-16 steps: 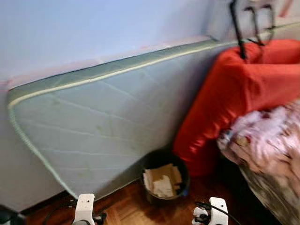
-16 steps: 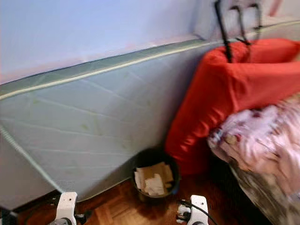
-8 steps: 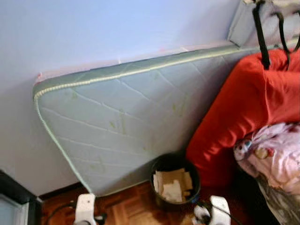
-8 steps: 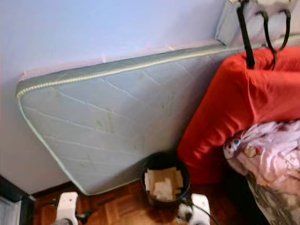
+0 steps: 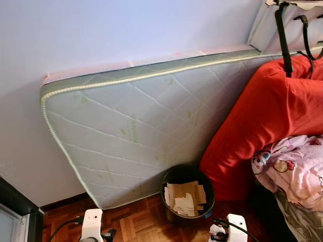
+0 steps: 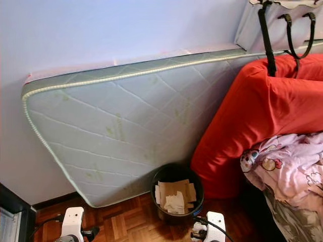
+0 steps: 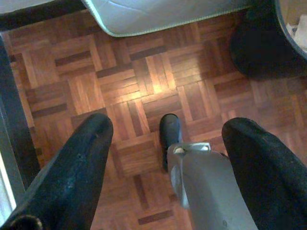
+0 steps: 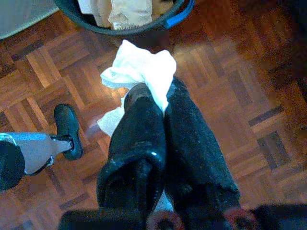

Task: Clean up the room

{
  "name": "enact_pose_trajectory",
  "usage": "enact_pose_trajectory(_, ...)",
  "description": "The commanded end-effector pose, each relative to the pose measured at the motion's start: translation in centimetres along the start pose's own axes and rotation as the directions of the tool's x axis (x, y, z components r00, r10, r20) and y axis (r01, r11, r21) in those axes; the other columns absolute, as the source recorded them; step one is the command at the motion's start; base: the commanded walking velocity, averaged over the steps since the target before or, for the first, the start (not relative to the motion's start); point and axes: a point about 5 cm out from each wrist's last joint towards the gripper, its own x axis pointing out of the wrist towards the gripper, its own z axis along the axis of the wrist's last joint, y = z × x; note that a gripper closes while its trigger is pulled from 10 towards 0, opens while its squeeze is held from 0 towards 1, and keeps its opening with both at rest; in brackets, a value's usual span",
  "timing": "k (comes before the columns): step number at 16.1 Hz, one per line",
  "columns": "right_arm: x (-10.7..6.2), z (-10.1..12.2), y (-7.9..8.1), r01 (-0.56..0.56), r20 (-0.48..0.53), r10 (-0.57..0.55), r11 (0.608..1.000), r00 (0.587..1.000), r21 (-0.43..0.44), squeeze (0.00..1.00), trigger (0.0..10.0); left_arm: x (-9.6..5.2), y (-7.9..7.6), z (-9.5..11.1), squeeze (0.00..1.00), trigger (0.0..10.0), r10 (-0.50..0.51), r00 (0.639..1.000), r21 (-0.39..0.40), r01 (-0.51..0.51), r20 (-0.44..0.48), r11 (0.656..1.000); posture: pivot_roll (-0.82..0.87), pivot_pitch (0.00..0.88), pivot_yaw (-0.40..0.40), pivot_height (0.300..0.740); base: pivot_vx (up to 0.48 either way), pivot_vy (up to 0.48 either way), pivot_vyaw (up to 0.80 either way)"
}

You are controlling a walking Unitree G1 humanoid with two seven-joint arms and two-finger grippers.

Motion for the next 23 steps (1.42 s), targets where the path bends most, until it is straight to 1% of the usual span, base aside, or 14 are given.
enact_pose_trajectory(1,-0.04,0.08,-0.18,0.004,0.011,-0.004,1.0,1.0,-0.006,0.0,10.0,-0.15,0.2,-0.87,0.0,10.0,0.005,1.0,-0.005,-0.005,-0.027,1.0,0.05,0.0,-0.047,0.74,0.0,0.0,0.8)
enact_pose_trajectory(4,-0.04,-0.07,-0.08,-0.004,0.005,0.004,1.0,1.0,-0.003,0.0,10.0,-0.18,0.27,-0.97,0.0,10.0,0.003,1.0,-0.004,-0.003,-0.031,1.0,0.04,0.0,-0.04,0.74,0.0,0.0,0.73)
enact_pose_trajectory(5,-0.05,-0.17,-0.02,-0.002,0.006,0.002,1.0,1.0,0.027,0.0,10.0,-0.19,0.31,-0.98,0.0,10.0,0.003,1.0,-0.003,-0.003,-0.031,1.0,0.04,0.0,-0.038,0.74,0.0,0.0,0.0)
enact_pose_trajectory(6,-0.05,-0.2,-0.04,0.006,0.008,-0.007,0.999,1.0,0.036,0.0,10.0,-0.19,0.32,-0.99,0.0,10.0,0.003,0.999,-0.003,-0.003,-0.032,1.0,0.04,0.0,-0.037,0.74,0.0,0.0,0.0)
enact_pose_trajectory(11,-0.03,-0.13,-0.07,0.017,0.005,-0.017,0.999,1.0,0.035,0.0,10.0,-0.17,0.33,-0.83,0.0,10.0,0.001,1.0,-0.008,-0.001,-0.025,1.0,0.04,0.0,-0.038,0.74,0.0,0.0,0.0)
enact_pose_trajectory(16,0.0,0.06,-0.1,0.019,0.01,-0.019,0.999,1.0,0.047,0.0,10.0,-0.13,0.28,-0.69,0.0,10.0,0.007,1.0,-0.023,-0.008,-0.021,1.0,0.05,0.0,-0.05,0.74,0.281,0.0,0.0)
enact_pose_trajectory(23,0.04,0.14,0.08,0.009,0.012,-0.009,0.999,1.0,0.049,0.0,10.0,-0.12,0.37,-0.59,0.0,10.0,0.01,1.0,-0.029,-0.01,-0.019,1.0,0.06,0.0,-0.046,0.74,0.3,0.0,0.0)
